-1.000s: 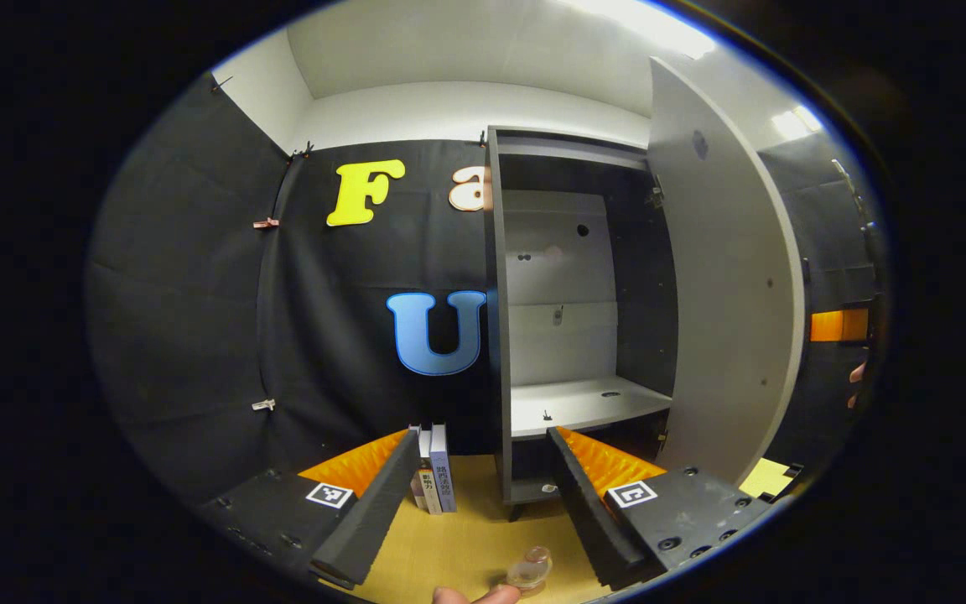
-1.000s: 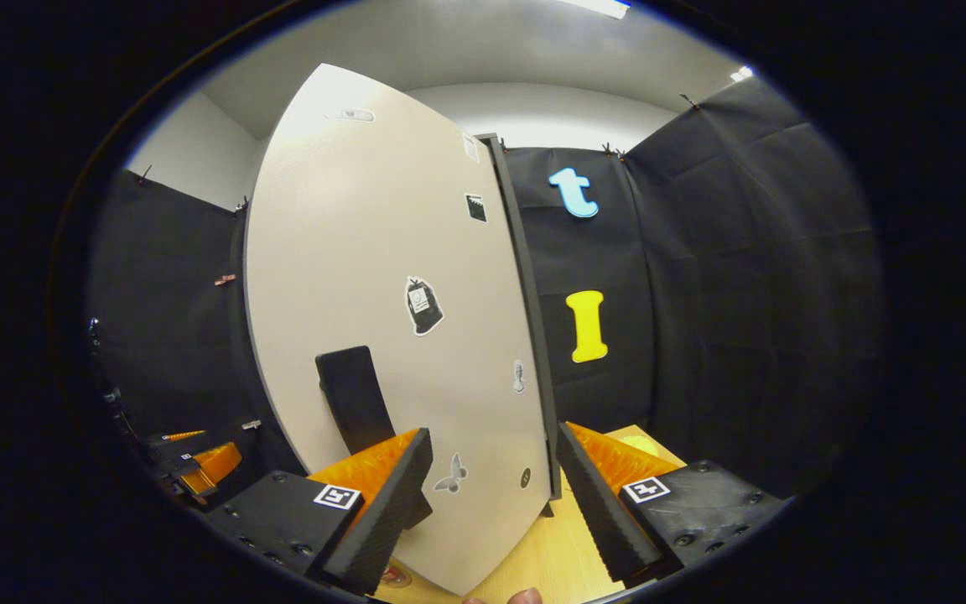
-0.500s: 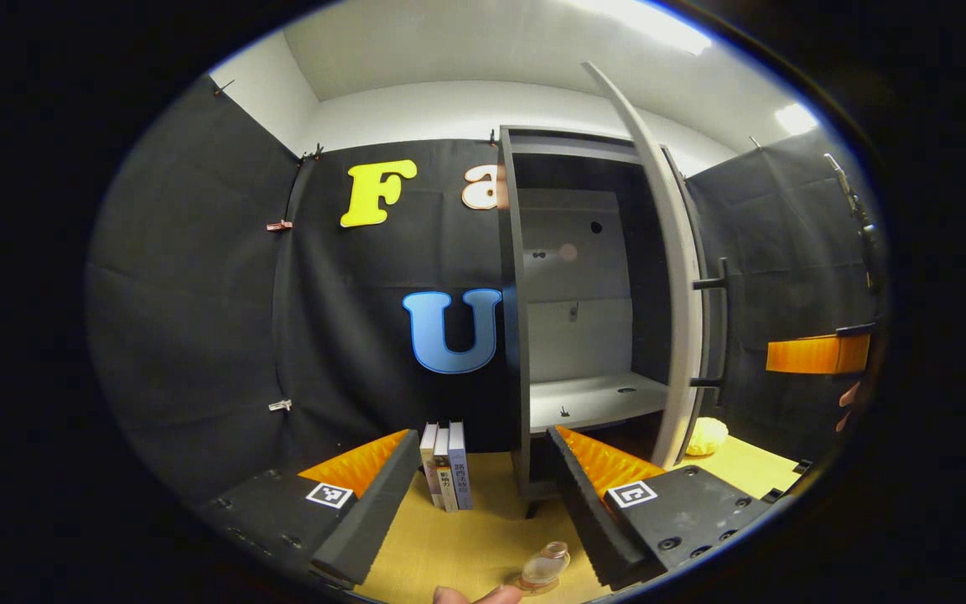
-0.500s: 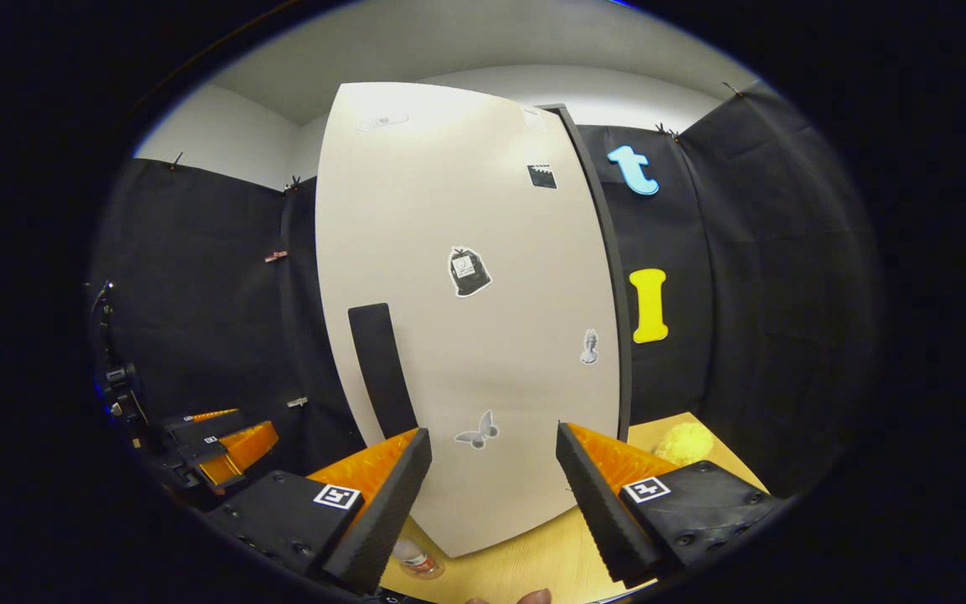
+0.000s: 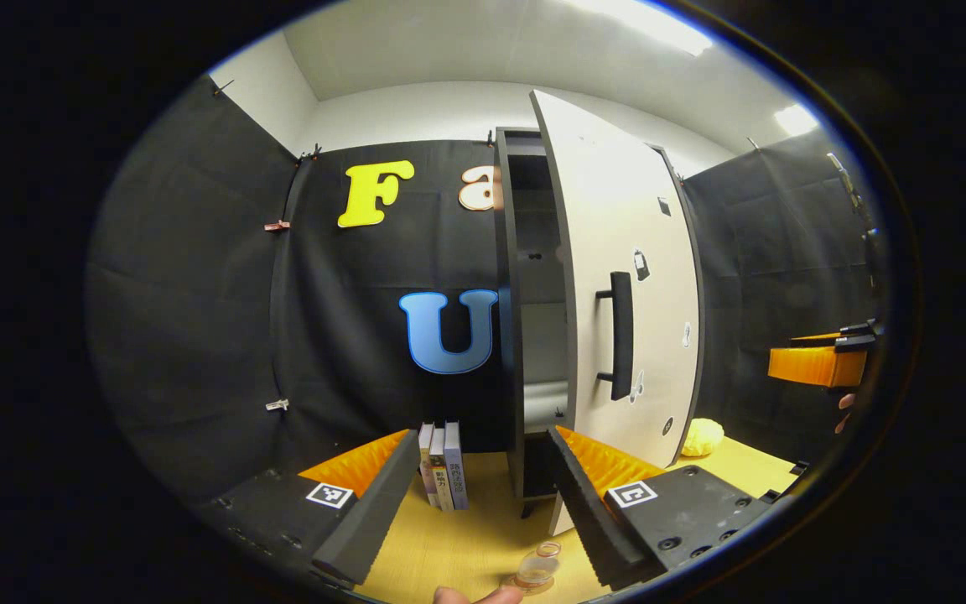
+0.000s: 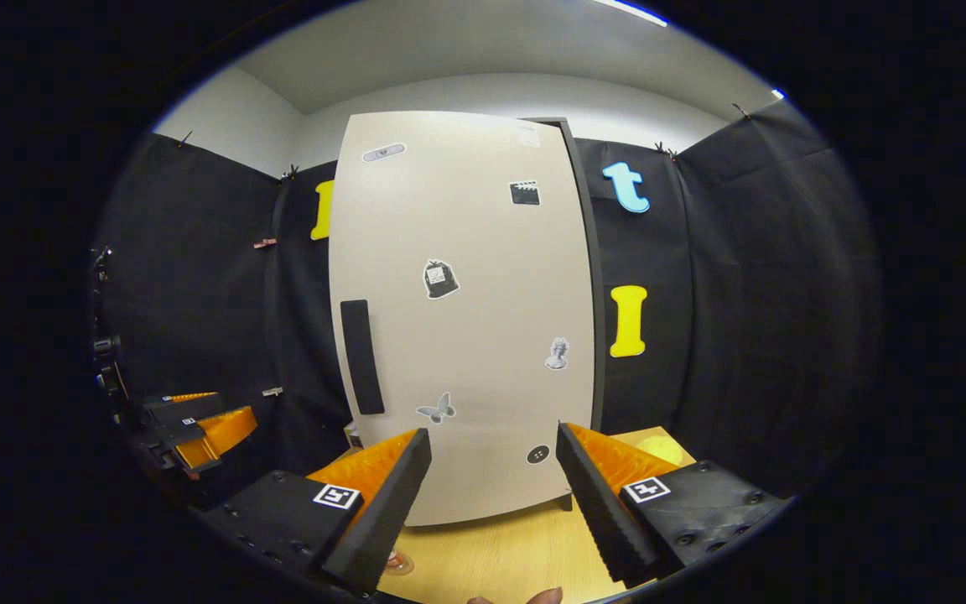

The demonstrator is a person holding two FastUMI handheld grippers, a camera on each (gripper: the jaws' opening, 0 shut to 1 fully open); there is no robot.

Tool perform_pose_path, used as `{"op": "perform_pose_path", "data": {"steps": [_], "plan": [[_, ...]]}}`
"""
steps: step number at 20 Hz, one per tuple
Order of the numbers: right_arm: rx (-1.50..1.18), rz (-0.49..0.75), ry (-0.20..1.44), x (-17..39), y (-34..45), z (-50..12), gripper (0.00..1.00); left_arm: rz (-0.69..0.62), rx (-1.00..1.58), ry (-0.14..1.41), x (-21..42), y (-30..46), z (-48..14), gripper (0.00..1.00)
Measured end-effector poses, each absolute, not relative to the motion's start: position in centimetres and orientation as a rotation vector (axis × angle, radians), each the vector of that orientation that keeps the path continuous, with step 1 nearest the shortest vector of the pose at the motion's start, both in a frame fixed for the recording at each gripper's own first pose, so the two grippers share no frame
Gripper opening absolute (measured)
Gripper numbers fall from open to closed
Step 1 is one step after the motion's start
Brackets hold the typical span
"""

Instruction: Open the cabinet door with the right hand, grasp the bottle in the cabinet with the left hand and place it on the coaster, then close the cabinet door with the right hand.

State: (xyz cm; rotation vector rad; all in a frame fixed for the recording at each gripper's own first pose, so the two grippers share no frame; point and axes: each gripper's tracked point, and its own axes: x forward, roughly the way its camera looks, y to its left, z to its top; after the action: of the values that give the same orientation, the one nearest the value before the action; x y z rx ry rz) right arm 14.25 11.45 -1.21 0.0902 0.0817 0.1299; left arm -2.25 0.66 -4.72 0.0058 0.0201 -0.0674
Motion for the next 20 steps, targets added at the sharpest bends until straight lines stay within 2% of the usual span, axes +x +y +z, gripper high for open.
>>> {"op": "perform_pose_path", "data": {"steps": [12, 20], "plan": [[0.016, 0.034, 0.067, 14.2, 8.7, -1.6, 0.98, -0.088, 0.002, 0.016, -2.9, -0.8, -4.4, 0.94], [0.005, 0.037, 0.072, 13.9, 8.7, -1.6, 0.98, -0.084, -0.003, 0.021, -3.0, -0.5, -4.5, 0.95]]}}
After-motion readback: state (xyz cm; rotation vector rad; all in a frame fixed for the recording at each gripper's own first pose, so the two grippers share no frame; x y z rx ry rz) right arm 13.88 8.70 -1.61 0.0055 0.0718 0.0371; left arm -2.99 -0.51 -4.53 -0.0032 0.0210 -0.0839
